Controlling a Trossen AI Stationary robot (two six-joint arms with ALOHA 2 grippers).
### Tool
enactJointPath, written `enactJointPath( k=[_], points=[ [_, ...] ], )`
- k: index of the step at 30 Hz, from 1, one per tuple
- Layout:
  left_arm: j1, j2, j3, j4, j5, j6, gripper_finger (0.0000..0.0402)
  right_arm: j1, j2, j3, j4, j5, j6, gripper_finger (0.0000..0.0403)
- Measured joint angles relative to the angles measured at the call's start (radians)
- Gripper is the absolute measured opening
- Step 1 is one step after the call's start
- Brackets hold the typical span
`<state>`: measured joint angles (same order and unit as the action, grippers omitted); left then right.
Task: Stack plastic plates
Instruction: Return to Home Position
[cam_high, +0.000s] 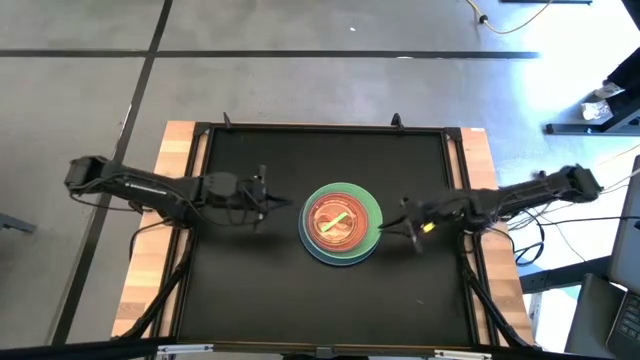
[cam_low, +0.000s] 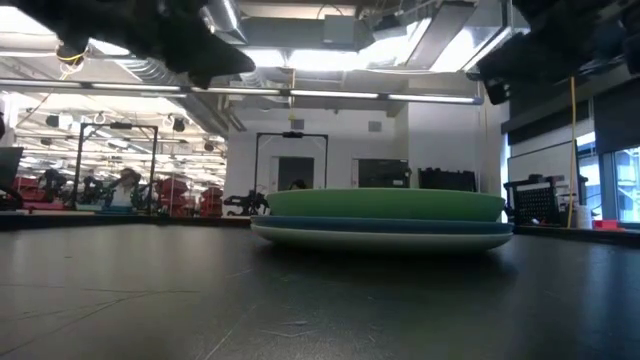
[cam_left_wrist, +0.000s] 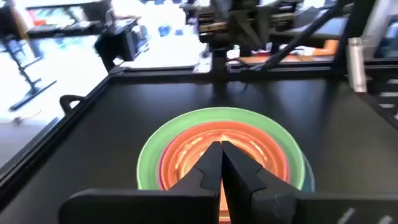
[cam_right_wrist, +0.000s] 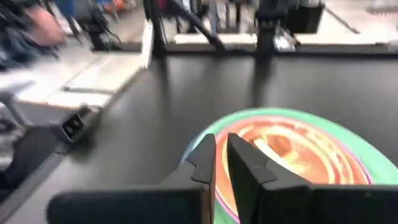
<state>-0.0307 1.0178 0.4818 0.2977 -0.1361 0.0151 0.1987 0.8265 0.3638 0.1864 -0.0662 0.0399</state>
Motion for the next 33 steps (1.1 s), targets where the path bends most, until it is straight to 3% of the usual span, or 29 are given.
enactJointPath(
  k=[6, 12, 22, 27, 33],
  points=[
    [0.081, -0.155, -0.119, 0.004, 0.108, 0.01, 0.0002, -0.14, -0.209, -0.099, 0.047, -0.137, -0.014, 0.0004],
    [0.156, -0.311, -0.235, 0.055, 0.155, -0.039, 0.0002, -0.227, -0.411, -0.176, 0.052, -0.213, -0.015, 0.0007],
    [0.234, -0.533, -0.368, 0.052, 0.154, -0.07, 0.0002, -0.266, -0.689, -0.287, 0.02, -0.207, 0.029, 0.0003],
    [0.274, -0.598, -0.402, 0.048, 0.154, -0.102, 0.0002, -0.265, -0.752, -0.324, -0.035, -0.193, 0.05, 0.0001],
    [0.28, -0.678, -0.425, -0.005, 0.142, -0.118, 0.0002, -0.265, -0.777, -0.357, -0.056, -0.09, 0.083, 0.0001]
  ],
)
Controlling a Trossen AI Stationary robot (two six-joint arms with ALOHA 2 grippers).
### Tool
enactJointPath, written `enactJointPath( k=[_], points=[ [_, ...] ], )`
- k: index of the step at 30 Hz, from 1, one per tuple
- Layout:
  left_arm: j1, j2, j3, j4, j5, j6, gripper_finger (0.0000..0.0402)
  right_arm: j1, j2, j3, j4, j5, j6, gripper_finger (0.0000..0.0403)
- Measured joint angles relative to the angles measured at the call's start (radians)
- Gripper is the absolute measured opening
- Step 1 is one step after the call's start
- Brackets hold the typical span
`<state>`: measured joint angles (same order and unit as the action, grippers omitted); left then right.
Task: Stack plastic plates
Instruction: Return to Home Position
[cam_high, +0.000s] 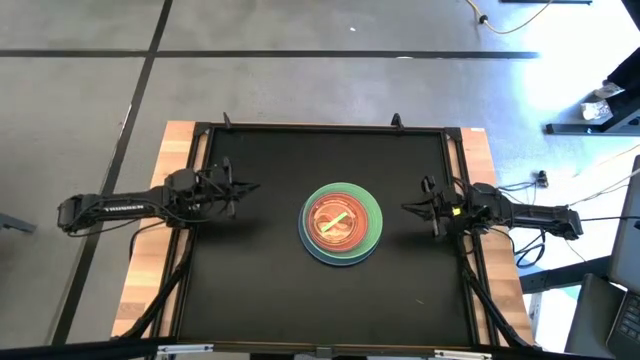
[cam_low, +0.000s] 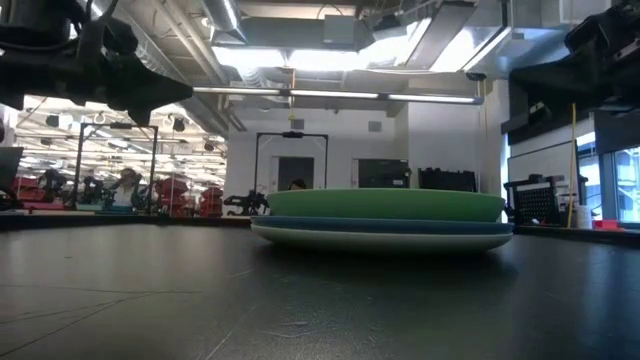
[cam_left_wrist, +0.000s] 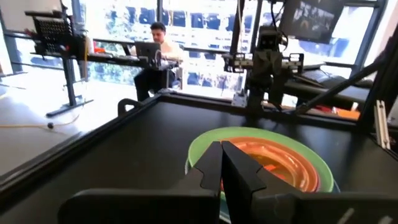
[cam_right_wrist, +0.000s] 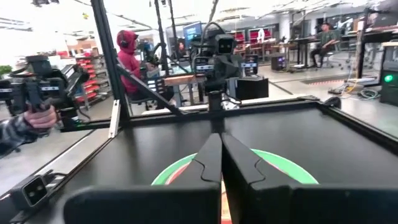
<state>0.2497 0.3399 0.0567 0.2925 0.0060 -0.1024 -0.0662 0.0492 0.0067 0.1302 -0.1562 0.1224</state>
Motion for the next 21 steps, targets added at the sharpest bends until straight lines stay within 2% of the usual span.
enactJointPath(
  k=[5, 11, 15, 18, 21],
  points=[
    [0.0, -0.09, -0.002, -0.057, -0.02, -0.008, 0.0002, 0.0, -0.013, 0.0, 0.002, 0.019, 0.0, 0.0001],
    [-0.008, -0.203, -0.002, -0.202, -0.022, -0.052, 0.0002, 0.0, -0.045, 0.0, -0.002, 0.096, -0.022, 0.0001],
    [-0.021, -0.277, -0.002, -0.282, -0.023, -0.054, 0.0002, 0.0, -0.047, 0.0, -0.026, 0.105, -0.026, 0.0001],
    [-0.024, -0.333, -0.031, -0.281, -0.034, -0.06, 0.0002, 0.0, -0.047, 0.0, -0.041, 0.104, -0.025, 0.0001],
    [-0.024, -0.336, -0.049, -0.277, -0.051, -0.076, 0.0002, 0.0, -0.047, 0.0, -0.055, 0.104, -0.011, 0.0001]
  ],
)
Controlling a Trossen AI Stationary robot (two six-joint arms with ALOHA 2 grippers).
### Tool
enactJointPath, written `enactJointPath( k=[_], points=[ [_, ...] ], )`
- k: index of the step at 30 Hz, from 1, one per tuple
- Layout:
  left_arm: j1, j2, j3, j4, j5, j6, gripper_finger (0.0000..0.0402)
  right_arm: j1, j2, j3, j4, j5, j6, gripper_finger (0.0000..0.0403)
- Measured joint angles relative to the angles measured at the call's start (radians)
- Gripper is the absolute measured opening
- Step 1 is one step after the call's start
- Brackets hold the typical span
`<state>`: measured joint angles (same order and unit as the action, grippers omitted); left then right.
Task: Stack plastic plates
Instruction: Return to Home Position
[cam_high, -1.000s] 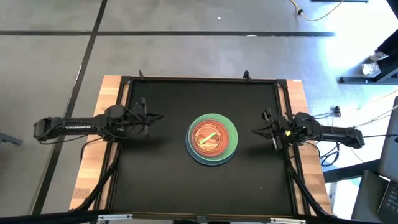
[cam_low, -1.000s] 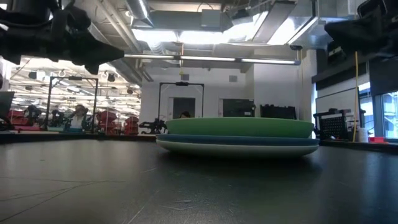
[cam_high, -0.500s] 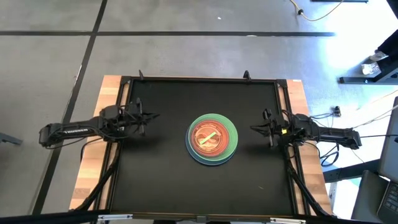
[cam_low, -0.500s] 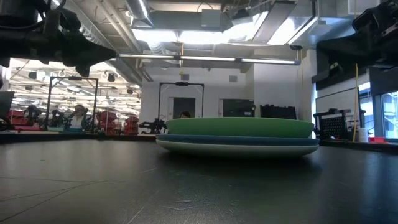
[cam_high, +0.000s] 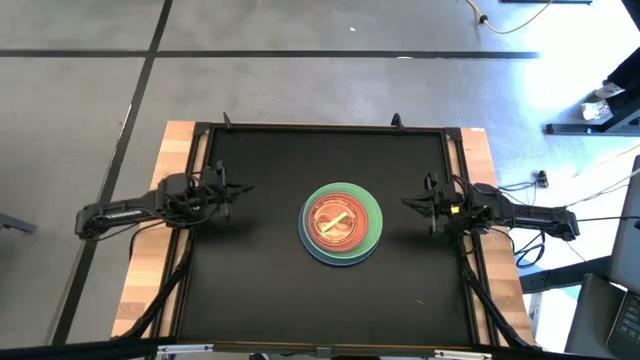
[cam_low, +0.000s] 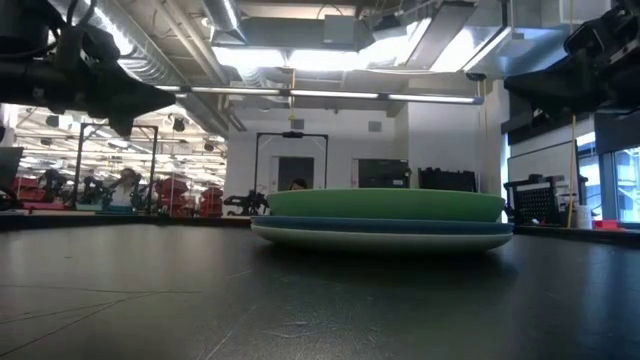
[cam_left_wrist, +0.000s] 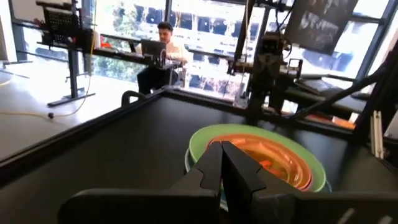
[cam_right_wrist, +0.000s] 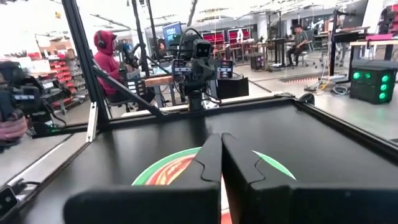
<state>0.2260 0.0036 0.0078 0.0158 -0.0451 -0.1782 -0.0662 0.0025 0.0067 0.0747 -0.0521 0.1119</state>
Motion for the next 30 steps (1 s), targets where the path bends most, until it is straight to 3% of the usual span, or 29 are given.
enactJointPath(
  k=[30],
  points=[
    [0.0, 0.006, 0.0, 0.004, -0.021, 0.004, 0.0002, 0.0, 0.0, 0.0, -0.033, -0.003, 0.046, 0.0001]
  ],
)
